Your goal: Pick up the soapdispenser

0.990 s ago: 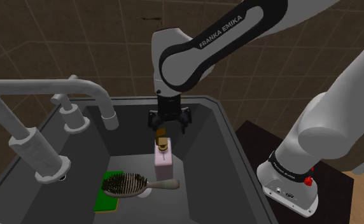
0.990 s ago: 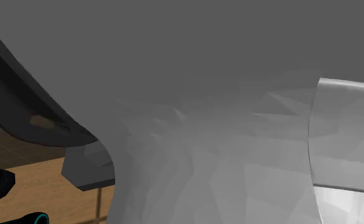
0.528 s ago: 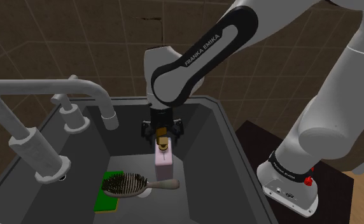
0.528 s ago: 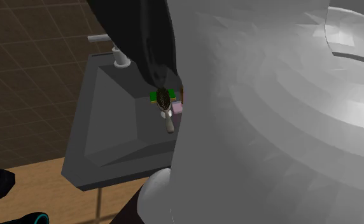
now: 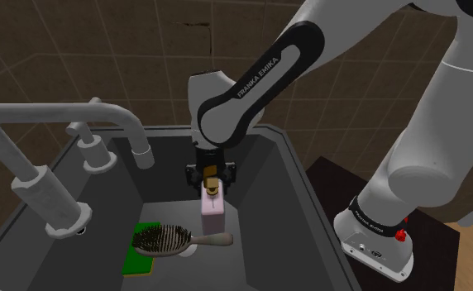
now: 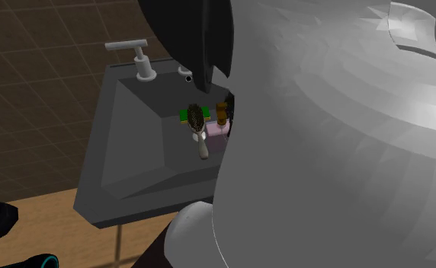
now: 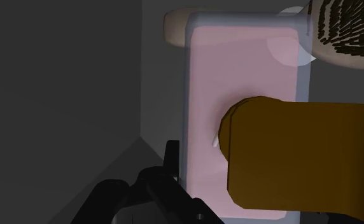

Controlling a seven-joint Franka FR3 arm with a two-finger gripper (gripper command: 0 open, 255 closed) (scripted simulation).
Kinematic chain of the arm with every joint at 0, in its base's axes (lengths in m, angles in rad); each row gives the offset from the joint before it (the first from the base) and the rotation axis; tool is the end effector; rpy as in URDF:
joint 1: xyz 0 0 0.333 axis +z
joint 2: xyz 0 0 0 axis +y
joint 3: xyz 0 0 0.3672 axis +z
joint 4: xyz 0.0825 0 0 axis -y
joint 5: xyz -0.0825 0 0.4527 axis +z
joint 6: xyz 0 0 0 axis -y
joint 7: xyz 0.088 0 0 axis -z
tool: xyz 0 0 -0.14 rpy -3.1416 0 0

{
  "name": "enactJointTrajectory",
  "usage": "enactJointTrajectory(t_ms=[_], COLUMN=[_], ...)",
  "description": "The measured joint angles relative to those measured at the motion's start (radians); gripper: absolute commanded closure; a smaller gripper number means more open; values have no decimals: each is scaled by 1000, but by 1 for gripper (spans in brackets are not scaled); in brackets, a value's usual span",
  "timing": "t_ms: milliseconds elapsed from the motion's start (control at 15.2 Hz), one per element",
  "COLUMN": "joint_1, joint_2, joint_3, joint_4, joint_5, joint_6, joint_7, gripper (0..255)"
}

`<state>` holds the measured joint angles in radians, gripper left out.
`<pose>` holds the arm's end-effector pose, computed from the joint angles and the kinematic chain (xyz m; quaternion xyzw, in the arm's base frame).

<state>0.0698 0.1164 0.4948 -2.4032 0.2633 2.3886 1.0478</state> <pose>0.4383 0.2925 0.2265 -0.9341 0.3338 0.1223 0.0333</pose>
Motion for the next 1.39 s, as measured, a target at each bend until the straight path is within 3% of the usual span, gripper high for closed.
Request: enactJointTrajectory(t_ms=[528,1386], joint_1=[0,-10], joint_2=[-5,-149], joint_3=[1,0], joint_4=[3,42], joint_5=[1,47], joint_6=[-6,-184], joint_7=[1,-8], gripper=[255,255])
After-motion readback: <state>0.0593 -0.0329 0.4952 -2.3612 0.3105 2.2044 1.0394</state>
